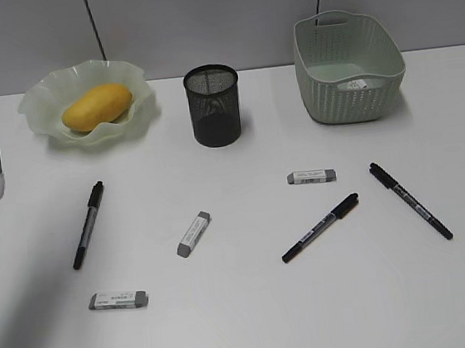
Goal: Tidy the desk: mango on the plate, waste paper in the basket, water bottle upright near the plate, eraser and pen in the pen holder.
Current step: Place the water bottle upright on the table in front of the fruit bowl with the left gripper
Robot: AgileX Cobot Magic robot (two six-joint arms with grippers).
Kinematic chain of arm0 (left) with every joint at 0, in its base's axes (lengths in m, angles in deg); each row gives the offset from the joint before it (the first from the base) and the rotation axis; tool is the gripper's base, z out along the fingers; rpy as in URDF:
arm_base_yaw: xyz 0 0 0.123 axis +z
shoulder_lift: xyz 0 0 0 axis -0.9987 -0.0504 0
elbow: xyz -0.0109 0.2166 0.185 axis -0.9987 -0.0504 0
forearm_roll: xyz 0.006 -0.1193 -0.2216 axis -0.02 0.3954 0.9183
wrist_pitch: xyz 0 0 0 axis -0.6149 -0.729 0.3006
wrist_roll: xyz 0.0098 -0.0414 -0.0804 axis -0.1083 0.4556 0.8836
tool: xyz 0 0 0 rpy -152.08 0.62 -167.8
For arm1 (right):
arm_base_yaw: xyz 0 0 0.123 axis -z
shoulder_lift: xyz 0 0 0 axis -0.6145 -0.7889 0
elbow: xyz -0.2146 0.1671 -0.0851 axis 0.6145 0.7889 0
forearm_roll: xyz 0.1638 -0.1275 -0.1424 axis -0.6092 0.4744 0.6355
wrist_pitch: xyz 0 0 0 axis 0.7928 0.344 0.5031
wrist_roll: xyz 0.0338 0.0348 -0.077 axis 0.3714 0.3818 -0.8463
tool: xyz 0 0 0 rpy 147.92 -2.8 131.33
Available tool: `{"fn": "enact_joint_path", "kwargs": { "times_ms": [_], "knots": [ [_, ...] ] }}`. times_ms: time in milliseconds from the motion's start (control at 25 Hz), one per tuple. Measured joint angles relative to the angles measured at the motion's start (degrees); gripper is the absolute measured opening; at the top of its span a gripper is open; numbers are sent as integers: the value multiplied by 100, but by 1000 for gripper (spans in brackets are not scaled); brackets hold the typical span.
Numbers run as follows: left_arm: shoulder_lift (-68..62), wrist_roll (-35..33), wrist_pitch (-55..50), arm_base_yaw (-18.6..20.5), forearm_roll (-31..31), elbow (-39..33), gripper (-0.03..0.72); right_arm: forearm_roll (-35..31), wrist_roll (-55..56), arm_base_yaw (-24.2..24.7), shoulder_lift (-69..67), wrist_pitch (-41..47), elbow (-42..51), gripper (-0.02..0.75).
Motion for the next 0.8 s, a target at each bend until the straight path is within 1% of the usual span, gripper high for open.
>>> {"fn": "enact_joint_path", "kwargs": {
  "times_ms": [120,240,440,720,800],
  "knots": [
    [331,0,1410,0,295,-770,517,0,0,0,0,0,0,510],
    [321,0,2313,0,461,-1236,517,0,0,0,0,0,0,510],
    [-186,0,3207,0,459,-1350,517,0,0,0,0,0,0,510],
    [-1347,11,4718,0,458,-1350,517,0,0,0,0,0,0,510],
    [-1711,138,5153,0,458,-1350,517,0,0,0,0,0,0,510]
  ]
}}
